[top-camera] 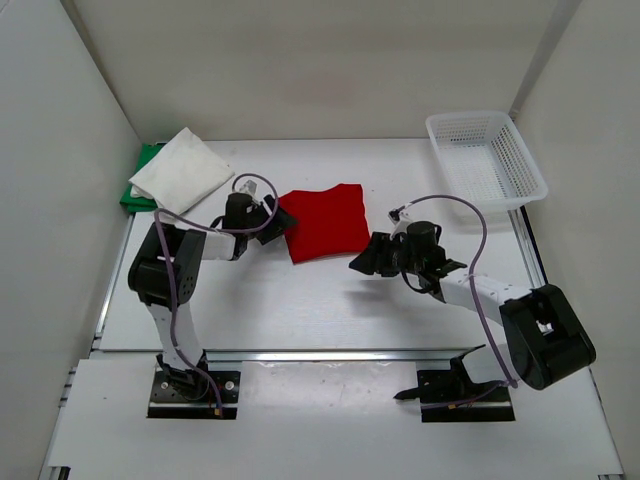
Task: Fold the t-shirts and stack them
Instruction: Put the neatly folded tshirt into the corner of the board with the left arm
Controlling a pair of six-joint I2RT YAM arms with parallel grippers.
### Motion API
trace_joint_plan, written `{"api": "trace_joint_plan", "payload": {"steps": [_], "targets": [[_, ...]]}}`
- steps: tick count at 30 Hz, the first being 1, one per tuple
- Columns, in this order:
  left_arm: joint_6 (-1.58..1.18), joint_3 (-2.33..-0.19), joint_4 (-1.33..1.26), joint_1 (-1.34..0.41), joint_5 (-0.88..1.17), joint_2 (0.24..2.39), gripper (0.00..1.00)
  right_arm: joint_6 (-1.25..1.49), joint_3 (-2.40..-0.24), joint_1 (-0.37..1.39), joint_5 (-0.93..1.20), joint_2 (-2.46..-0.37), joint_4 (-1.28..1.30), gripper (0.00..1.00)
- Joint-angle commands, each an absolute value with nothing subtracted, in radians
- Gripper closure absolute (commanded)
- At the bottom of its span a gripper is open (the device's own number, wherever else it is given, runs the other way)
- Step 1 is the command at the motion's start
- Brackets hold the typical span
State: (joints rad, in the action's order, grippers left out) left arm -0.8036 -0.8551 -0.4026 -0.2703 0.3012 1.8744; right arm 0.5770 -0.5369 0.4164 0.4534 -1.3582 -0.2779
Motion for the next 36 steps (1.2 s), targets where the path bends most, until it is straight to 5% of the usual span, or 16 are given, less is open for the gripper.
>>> {"api": "trace_joint_plan", "payload": {"steps": [1, 7, 10, 20, 27, 29, 30, 31, 32, 36], "targets": [[-0.795, -0.905, -0.316, -0.313, 0.293, 1.988, 0.32, 0.575, -0.523, 0.403, 0.457, -1.316, -0.345, 0.44], [-0.864, -1.109, -0.321, -0.324, 0.319, 2.083, 0.86, 0.572, -0.499, 0.394, 0.477, -1.261, -0.33, 0.45], [-0.838, -1.282, -0.238, -0.354, 0.313, 2.085, 1.0, 0.592, -0.462, 0.385, 0.489, -1.238, -0.36, 0.45], [-0.723, -1.905, 0.122, -0.166, 0.373, 2.092, 1.0, 0.611, -0.423, 0.344, 0.555, -1.264, -0.379, 0.46], [-0.745, -1.722, 0.048, 0.176, 0.388, 1.906, 1.0, 0.607, -0.449, 0.351, 0.612, -1.324, -0.413, 0.46], [-0.796, -1.599, -0.02, 0.259, 0.374, 1.864, 0.94, 0.606, -0.446, 0.364, 0.627, -1.328, -0.414, 0.46], [-0.813, -1.501, -0.055, 0.311, 0.367, 1.846, 0.8, 0.609, -0.448, 0.376, 0.63, -1.327, -0.411, 0.46], [-0.857, -1.408, -0.113, 0.339, 0.356, 1.826, 0.55, 0.6, -0.449, 0.382, 0.627, -1.321, -0.41, 0.46], [-0.903, -1.355, -0.145, 0.391, 0.357, 1.819, 0.07, 0.594, -0.448, 0.385, 0.629, -1.309, -0.407, 0.45], [-1.023, -1.079, -0.27, 0.55, 0.328, 1.741, 0.02, 0.578, -0.433, 0.423, 0.617, -1.275, -0.39, 0.45]]}}
